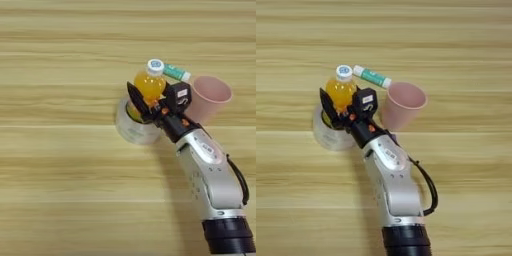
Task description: Move the objects on the table
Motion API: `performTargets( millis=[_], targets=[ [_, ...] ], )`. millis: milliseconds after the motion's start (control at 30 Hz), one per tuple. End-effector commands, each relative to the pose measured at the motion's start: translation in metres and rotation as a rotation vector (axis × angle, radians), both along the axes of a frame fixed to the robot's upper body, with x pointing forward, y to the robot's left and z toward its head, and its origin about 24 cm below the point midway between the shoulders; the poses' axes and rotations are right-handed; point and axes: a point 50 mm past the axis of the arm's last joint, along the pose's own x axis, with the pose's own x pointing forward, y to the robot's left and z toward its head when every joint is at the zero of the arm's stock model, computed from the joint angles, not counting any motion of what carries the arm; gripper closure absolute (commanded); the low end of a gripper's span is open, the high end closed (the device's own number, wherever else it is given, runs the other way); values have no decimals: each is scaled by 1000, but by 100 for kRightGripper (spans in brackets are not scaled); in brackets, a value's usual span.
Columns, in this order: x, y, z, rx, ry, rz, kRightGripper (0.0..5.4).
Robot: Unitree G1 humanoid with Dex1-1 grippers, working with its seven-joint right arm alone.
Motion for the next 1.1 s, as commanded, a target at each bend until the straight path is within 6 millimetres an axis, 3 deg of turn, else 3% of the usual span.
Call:
performTargets(
  millis=[33, 333, 800, 1100],
  targets=[
    [0, 0, 42, 0, -216, -18, 189],
    [-12, -20, 73, 8, -348, -108, 189],
    [-31, -95, 110, -70, -435, -433, 189],
    [-34, -135, 106, -39, -368, -604, 191]
  ],
)
